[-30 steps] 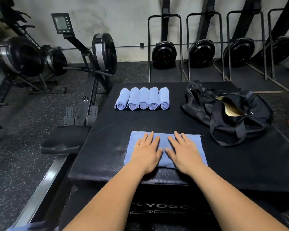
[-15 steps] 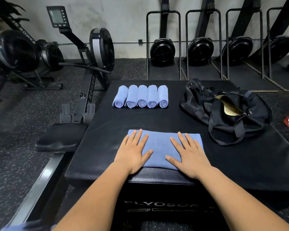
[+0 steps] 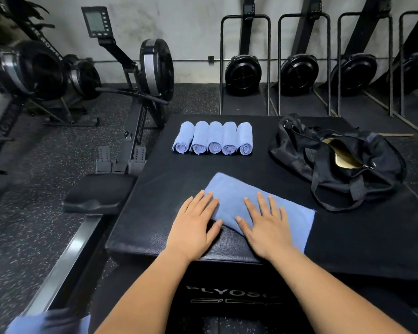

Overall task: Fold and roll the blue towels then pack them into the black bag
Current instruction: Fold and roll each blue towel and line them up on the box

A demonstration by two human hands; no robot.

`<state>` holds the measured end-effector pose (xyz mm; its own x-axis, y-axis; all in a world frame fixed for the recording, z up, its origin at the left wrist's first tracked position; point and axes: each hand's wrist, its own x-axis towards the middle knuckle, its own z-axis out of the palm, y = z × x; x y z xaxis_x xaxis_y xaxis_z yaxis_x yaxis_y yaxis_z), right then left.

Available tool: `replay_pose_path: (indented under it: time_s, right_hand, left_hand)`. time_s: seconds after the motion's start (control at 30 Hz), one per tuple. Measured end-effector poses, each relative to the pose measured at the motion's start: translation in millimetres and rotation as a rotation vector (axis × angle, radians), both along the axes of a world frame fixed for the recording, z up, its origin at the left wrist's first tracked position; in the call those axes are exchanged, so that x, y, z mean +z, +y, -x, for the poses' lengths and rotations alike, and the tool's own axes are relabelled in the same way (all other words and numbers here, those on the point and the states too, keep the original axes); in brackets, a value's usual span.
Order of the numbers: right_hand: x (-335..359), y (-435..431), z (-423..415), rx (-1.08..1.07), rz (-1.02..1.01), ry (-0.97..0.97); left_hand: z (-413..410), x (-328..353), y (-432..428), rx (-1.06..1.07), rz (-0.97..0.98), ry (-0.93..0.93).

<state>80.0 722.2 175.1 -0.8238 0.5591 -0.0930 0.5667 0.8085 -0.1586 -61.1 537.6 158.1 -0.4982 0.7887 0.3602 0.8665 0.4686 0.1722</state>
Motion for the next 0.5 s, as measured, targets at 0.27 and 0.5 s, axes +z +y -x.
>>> replay_pose_path:
  time_s: [0.27, 0.5]
  right_hand:
    - [15, 3, 15, 0.314, 0.003, -0.004]
    - [-1, -9, 27, 0.046, -0.029, 0.024]
  left_hand:
    - [4, -3, 1, 0.032, 0.035, -0.047]
    - [4, -1, 2, 0.047, 0.034, -0.091]
